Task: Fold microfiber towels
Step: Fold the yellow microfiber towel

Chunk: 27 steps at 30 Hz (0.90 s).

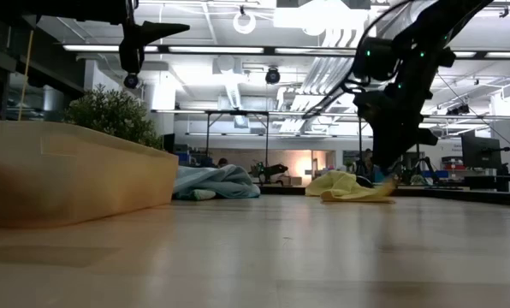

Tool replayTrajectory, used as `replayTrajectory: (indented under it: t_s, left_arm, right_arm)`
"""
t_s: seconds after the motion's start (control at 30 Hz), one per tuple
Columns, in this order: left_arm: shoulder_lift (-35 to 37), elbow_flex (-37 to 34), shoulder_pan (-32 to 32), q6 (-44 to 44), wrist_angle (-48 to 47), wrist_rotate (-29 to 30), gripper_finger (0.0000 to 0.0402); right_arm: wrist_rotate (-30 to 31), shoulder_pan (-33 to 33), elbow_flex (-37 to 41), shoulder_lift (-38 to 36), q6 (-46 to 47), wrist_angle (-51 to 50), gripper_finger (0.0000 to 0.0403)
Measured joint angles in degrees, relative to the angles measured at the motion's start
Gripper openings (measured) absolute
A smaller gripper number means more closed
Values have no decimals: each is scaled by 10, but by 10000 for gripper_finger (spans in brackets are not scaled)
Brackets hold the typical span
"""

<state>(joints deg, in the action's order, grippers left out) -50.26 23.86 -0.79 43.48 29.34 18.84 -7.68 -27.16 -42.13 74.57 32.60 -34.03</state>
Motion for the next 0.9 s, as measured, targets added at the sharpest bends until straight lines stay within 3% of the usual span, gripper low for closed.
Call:
replayTrajectory:
  t_s: [0.1, 0.23, 0.3, 0.47, 0.73, 0.9]
  left_arm:
    - [0, 0, 0, 0, 0, -1, 225]
    - [0, 0, 0, 0, 0, -1, 225]
    - [0, 0, 0, 0, 0, -2, 225]
    - [0, 0, 0, 22, -2, -4, 225]
    - [0, 0, 0, 44, -10, -22, 225]
    - [0, 0, 0, 44, -10, -21, 225]
  right_arm:
    - [19, 48, 0, 0, 37, 18, 67]
    - [108, 96, 0, 8, 72, 27, 14]
    - [149, 105, -1, 8, 75, 18, 7]
    - [169, 92, -1, 7, 96, -42, 60]
    - [128, 40, -1, 7, 2, -69, 196]
    - [123, -7, -1, 8, -79, -66, 227]
